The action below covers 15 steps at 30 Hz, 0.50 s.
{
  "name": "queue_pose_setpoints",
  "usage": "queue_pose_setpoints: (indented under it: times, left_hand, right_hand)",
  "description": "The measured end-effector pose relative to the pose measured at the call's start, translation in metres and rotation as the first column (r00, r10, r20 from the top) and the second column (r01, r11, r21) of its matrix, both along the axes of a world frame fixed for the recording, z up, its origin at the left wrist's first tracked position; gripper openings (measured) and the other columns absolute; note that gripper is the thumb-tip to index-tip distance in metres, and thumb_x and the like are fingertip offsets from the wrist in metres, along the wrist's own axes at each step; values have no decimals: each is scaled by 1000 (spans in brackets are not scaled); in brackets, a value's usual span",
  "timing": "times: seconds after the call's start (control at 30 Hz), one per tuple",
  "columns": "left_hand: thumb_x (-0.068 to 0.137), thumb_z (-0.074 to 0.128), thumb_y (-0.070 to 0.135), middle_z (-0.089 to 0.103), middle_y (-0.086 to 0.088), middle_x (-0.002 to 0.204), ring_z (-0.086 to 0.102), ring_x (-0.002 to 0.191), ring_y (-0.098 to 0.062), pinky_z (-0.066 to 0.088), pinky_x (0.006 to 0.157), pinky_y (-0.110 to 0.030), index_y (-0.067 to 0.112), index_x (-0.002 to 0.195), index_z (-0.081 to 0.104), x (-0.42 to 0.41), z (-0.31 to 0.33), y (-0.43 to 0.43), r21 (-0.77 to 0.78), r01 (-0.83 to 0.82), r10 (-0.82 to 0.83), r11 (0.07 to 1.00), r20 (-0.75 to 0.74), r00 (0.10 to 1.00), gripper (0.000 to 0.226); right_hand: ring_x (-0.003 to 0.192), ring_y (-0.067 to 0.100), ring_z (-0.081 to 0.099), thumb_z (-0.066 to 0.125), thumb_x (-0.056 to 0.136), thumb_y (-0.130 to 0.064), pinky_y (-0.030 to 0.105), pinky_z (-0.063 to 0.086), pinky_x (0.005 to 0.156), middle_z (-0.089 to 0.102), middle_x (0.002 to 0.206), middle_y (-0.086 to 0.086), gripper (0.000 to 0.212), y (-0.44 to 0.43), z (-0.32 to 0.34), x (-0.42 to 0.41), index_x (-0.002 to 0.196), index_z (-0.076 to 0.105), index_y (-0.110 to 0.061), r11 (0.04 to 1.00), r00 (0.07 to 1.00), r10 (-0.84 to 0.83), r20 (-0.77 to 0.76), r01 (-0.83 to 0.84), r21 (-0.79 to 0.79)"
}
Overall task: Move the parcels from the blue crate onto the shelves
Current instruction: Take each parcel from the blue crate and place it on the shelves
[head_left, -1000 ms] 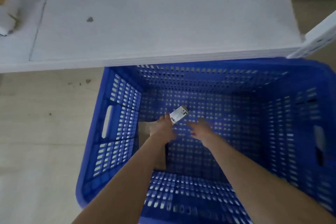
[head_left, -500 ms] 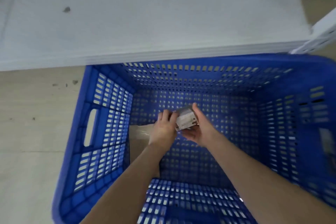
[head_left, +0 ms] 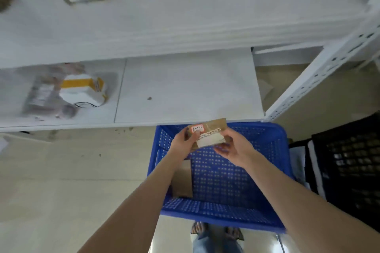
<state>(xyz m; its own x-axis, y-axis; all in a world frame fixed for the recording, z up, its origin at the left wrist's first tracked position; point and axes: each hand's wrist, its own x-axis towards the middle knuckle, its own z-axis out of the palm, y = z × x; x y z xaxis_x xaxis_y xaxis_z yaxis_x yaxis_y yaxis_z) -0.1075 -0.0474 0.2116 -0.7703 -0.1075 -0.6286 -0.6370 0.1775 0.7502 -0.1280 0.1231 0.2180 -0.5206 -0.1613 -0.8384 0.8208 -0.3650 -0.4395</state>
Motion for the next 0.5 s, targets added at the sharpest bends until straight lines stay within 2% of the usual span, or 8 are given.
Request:
queue_pose_setpoints:
  times: [0.07,0.13,0.2,0.27,0.33,0.37,0.43,0.5]
  left_hand:
    - [95,54,33,67,-2,106,66,94,-19,52,92,-45,26,109,58,-3,59,-3,17,13,-12,1000,-55,998,16]
    - [97,50,33,66,-5,111,65,95,-20,53,91,-43,20,118,56,-2,115,-5,10,-3,4,1000,-78,997,25]
    - [97,51,33,63,-9,118,64,102,-23,55,88,-40,11,127,50,-3,163,-7,-19,-24,21,1000,-120,993,37]
    - [97,52,29,63,-10,115,63,100,-23,55,83,-34,7,125,50,0,205,-10,-31,-46,40,998,-186,982,36]
    - [97,53,26,64,-10,115,61,101,-22,53,83,-30,8,124,55,0,242,-16,-46,-46,33,998,-255,966,32]
    - [96,55,25,62,-10,119,60,102,-21,52,85,-30,10,125,55,0,257,-19,-47,-59,44,997,-277,960,33]
    - [92,61,24,55,-13,129,58,107,-22,49,91,-32,11,137,44,-1,285,-21,30,-98,103,995,-290,952,50]
    - [89,65,22,51,-14,134,58,109,-25,48,95,-37,10,147,25,0,302,-22,139,-70,98,988,-207,973,72]
  right_hand:
    - [99,27,61,60,90,-13,39,51,93,65,104,14,21,1,52,-2,111,59,-12,998,996,59,-70,-57,29]
    - [106,28,60,61,90,-15,39,52,89,65,111,14,28,2,100,-2,117,56,-17,996,986,89,-139,-90,1]
    - [107,29,59,61,90,-12,40,52,89,64,112,14,28,2,143,-3,116,56,-20,994,977,104,-186,-111,-23]
    - [102,27,60,63,88,-11,38,51,87,64,110,13,23,3,181,0,108,57,-19,976,944,216,-248,-203,77]
    - [97,23,61,70,84,-14,33,50,83,66,107,10,30,4,215,1,111,58,-18,894,849,437,-296,-373,249]
    - [95,23,62,72,83,-14,32,51,83,67,106,9,34,4,229,4,114,58,-16,856,809,506,-299,-430,285]
    - [93,24,65,71,83,-9,30,56,82,68,105,12,36,-2,254,7,117,57,-10,865,802,500,-327,-447,226]
    - [90,26,68,65,86,-2,31,58,79,68,104,16,32,-13,270,11,117,56,-2,935,873,352,-336,-348,76]
